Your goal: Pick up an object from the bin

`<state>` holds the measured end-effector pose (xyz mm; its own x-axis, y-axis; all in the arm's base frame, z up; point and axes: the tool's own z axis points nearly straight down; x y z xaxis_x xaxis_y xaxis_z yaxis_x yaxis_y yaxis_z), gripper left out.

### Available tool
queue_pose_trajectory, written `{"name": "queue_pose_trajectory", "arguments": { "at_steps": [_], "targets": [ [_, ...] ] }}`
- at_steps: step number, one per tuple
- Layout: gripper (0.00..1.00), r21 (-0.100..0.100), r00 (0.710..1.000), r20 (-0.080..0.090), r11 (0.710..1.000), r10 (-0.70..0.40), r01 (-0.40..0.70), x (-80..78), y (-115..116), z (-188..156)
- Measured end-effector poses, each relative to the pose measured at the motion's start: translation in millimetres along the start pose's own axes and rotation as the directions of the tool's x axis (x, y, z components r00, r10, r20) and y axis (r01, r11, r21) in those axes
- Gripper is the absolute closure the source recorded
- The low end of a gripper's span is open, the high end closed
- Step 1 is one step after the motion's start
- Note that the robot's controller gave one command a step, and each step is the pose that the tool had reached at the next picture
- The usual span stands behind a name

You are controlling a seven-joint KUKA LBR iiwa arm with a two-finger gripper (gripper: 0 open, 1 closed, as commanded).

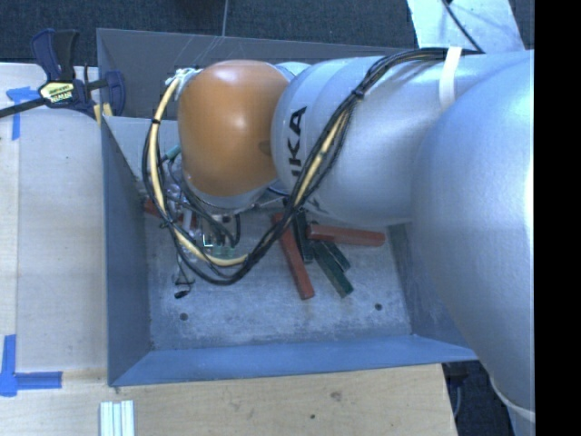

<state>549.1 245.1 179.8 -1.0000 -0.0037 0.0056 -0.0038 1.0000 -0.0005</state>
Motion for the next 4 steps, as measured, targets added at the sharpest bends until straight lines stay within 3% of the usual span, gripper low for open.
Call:
{"name": "queue_pose_trajectory", "arguments": {
  "at_steps": [1, 2, 3, 4],
  "targets": [
    [0.0, -0.002, 1.0, 0.008, 1.0, 0.004, -0.004, -2.4, -1, -5],
    [0.0, -0.006, 0.996, 0.015, 0.996, 0.086, -0.086, -53.5, -21, 67],
    [0.0, 0.0, 0.999, 0.004, 0.999, 0.037, -0.037, -67.1, -26, 60],
    [0.0, -0.003, 0.97, 0.007, 0.97, 0.244, -0.244, -68.1, -64, 69]
  ]
}}
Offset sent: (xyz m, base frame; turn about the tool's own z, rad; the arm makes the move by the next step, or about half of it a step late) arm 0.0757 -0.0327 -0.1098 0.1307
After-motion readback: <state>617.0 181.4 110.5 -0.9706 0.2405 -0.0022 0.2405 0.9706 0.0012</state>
